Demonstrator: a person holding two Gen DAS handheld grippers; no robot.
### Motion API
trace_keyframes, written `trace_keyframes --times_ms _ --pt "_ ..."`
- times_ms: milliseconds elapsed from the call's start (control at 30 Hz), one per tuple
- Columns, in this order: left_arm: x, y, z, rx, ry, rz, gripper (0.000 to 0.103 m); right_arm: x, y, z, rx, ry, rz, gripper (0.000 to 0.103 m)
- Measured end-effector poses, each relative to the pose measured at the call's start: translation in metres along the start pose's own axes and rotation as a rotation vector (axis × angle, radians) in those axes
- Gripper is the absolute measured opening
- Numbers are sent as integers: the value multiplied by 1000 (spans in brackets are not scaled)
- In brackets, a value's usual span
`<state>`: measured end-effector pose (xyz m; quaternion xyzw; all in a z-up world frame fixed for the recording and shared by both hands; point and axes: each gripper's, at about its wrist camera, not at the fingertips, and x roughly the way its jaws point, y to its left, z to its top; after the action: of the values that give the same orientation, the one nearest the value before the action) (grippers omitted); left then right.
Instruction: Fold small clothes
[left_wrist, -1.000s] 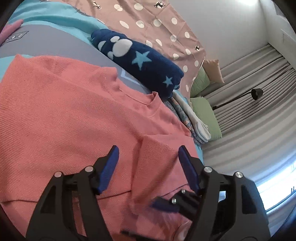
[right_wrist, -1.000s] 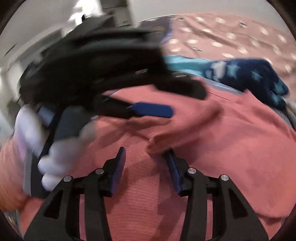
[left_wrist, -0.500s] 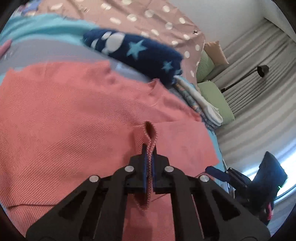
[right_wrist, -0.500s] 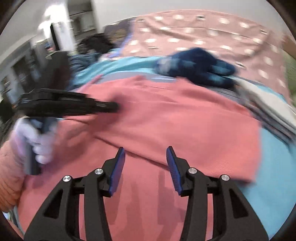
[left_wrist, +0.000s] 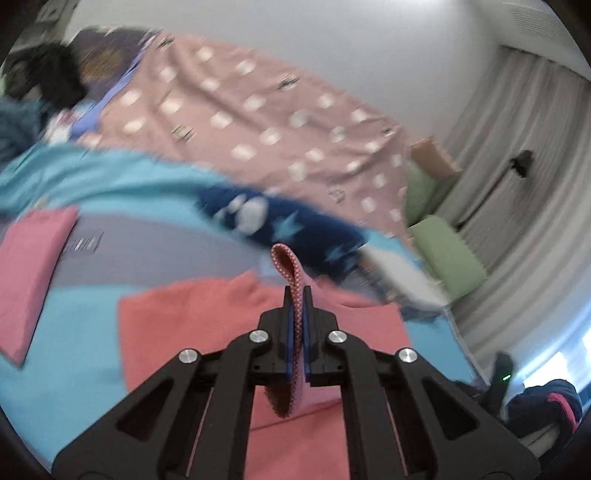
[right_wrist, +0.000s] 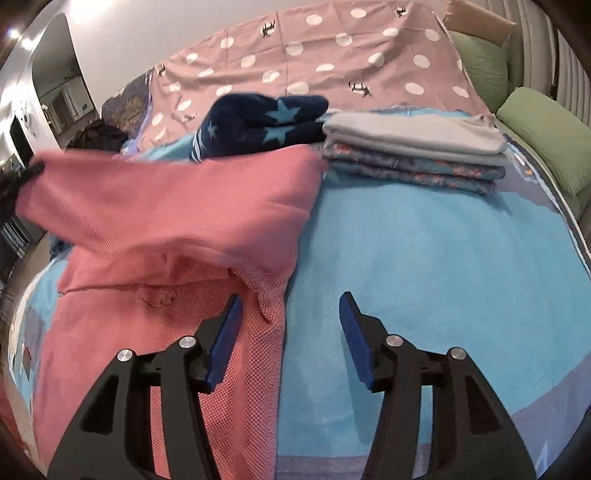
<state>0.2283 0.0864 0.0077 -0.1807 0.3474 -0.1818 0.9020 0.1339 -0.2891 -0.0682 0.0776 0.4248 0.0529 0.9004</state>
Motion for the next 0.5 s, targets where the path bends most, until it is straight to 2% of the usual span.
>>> trace_keyframes --times_ms 167,233,300,500 --pt "19 49 -26 -73 76 123 4 11 9 4 -11 21 -4 55" --pt "21 61 -31 -89 82 166 12 10 8 3 -11 19 -5 55" --pt "24 70 -34 -98 82 199 37 9 7 3 -5 16 -7 55" --pt "25 65 -48 -32 108 227 55 16 21 2 -72 43 18 56"
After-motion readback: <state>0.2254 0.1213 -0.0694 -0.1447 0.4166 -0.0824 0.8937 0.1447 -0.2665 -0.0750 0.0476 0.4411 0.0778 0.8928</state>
